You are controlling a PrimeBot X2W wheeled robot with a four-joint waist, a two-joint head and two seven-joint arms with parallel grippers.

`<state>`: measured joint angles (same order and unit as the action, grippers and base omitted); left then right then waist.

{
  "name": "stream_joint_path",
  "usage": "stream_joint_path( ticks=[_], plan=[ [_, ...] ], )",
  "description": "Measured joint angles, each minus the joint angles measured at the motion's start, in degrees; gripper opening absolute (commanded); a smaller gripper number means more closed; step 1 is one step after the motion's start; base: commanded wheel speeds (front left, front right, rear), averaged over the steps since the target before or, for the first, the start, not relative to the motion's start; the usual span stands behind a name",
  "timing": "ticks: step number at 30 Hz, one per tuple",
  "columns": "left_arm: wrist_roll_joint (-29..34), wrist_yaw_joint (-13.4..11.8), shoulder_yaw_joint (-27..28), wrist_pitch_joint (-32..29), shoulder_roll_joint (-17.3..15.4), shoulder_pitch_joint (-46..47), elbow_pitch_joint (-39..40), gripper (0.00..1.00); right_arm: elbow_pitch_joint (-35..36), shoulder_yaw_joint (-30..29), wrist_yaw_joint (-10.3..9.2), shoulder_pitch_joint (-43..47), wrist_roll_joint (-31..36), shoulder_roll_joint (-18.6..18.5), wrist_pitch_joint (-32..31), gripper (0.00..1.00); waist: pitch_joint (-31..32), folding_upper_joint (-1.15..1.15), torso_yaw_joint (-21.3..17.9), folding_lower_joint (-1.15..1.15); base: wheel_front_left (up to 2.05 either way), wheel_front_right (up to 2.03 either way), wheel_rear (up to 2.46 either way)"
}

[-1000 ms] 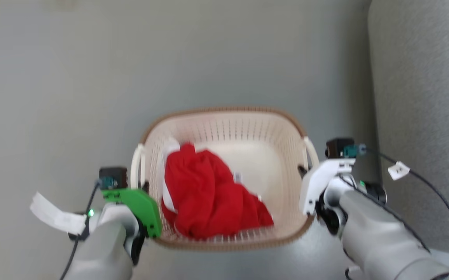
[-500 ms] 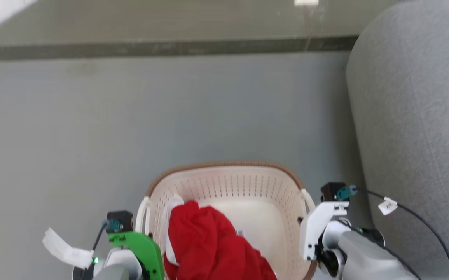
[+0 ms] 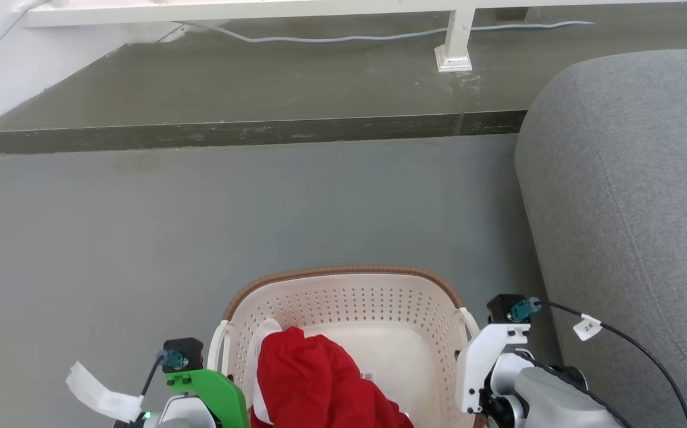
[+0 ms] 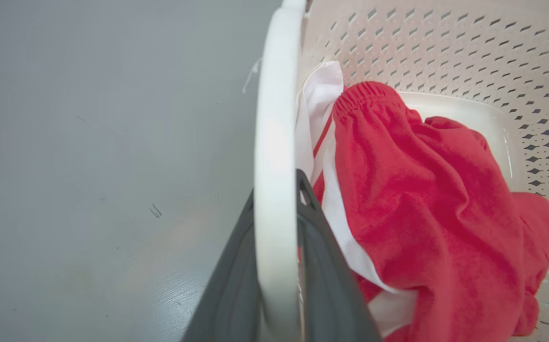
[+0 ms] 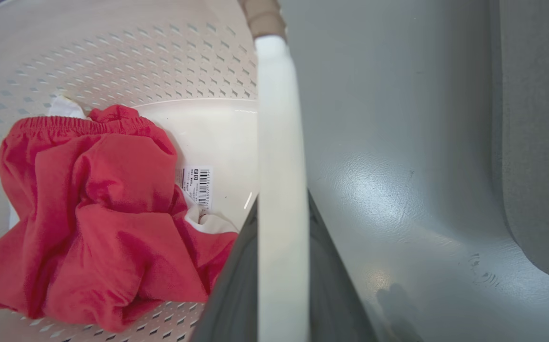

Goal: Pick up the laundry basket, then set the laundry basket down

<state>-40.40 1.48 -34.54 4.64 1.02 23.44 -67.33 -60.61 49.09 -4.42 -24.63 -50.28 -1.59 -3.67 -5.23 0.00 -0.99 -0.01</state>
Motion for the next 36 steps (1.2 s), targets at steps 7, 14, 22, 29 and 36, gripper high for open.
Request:
stream_joint_path(
  ticks=[7, 14, 22, 29, 36],
  plan=[
    [-0.8, -0.5, -0.9, -0.5, -0.2, -0.2, 0.9, 0.00, 0.5, 1.3, -0.80, 0.1, -1.7, -0.2, -0.4, 0.00, 0.0, 0.00, 0.1, 0.00, 0.00, 0.00, 0.00],
    [-1.3, -1.2, -1.4, -0.5, -0.2, -0.3, 1.2, 0.00, 0.7, 2.0, -1.24, 0.1, -2.2, -0.3, -0.4, 0.00, -0.3, 0.00, 0.0, 0.00, 0.00, 0.00, 0.00],
    [-1.8, -1.8, -2.3, -0.6, -0.3, -0.3, 1.3, 0.00, 0.7, 3.0, -1.72, 0.1, -3.3, -0.4, -0.4, 0.00, -0.8, 0.00, 0.0, 0.00, 0.00, 0.00, 0.00],
    [-1.9, -2.3, -2.7, -0.6, -0.3, -0.3, 1.5, 0.00, 0.7, 3.6, -1.81, 0.0, -3.9, -0.4, -0.4, 0.00, -1.4, 0.00, 0.0, 0.00, 0.00, 0.00, 0.00],
    [-2.2, -2.7, -3.0, -0.5, -0.4, -0.3, 1.7, 0.00, 0.7, 4.4, -2.10, -0.2, -4.9, -0.5, -0.3, 0.00, -2.1, 0.00, 0.0, 0.00, 0.00, 0.00, 0.00]
  ],
)
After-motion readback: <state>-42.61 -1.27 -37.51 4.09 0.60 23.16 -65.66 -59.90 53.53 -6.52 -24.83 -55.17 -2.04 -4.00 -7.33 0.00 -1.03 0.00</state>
